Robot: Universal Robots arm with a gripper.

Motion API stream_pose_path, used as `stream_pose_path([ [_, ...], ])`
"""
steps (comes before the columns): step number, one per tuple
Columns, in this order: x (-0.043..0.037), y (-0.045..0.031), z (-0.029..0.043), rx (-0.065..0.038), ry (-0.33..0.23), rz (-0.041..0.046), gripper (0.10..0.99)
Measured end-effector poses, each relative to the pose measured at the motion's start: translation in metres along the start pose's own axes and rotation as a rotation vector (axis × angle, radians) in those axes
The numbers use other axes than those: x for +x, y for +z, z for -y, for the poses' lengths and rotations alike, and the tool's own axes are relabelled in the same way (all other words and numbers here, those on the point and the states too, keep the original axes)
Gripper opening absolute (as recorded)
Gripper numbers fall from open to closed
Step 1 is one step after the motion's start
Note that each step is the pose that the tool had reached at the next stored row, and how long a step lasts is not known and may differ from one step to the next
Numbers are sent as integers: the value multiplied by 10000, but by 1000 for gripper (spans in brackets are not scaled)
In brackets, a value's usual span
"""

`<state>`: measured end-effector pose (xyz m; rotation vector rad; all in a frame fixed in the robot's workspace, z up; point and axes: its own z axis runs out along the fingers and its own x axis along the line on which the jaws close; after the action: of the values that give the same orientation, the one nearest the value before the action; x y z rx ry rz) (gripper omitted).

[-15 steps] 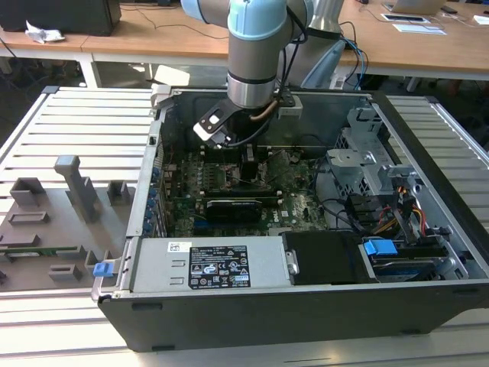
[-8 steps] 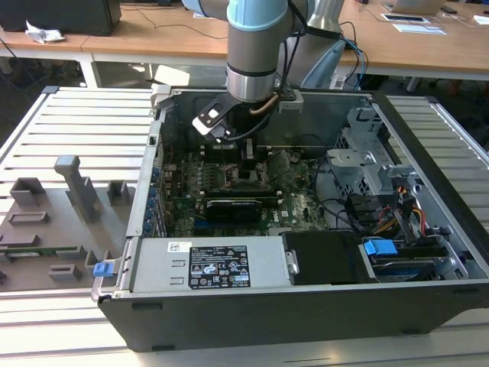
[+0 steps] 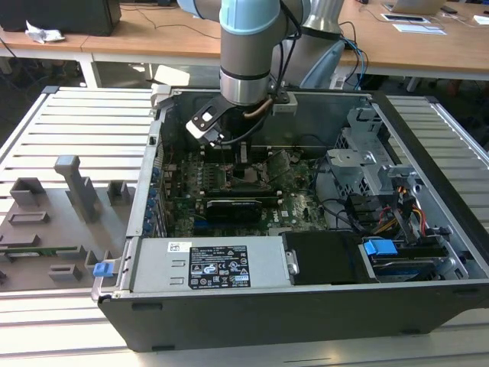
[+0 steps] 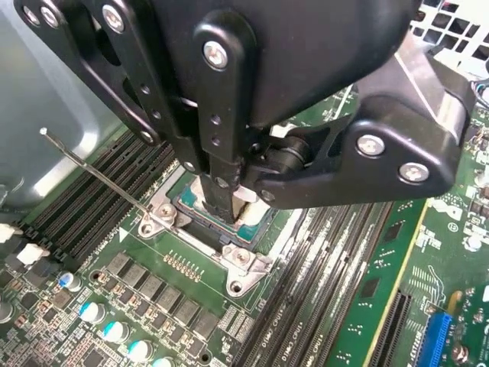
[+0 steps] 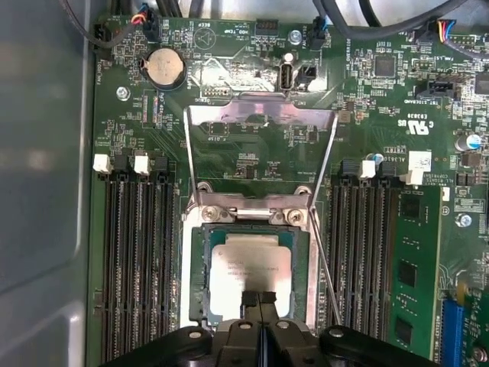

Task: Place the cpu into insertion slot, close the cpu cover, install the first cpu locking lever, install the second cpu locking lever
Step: 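Place the cpu into insertion slot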

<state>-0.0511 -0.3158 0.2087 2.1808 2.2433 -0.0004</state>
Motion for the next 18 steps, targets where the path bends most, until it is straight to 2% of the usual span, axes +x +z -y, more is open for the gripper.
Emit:
stream_pose_path([
  [3,1,33,-4,4,-13,-38,110],
  [6,-1,45,-32,22,-15,-34,110],
  [7,-2,52,-84,34,-20,-43,110],
  [8,-5,54,-177,57,-29,-42,110],
  [10,-7,54,-245,64,-29,-42,110],
  [12,-7,51,-276,61,-32,-45,110],
  [18,-8,-104,-282,63,-30,-45,110],
])
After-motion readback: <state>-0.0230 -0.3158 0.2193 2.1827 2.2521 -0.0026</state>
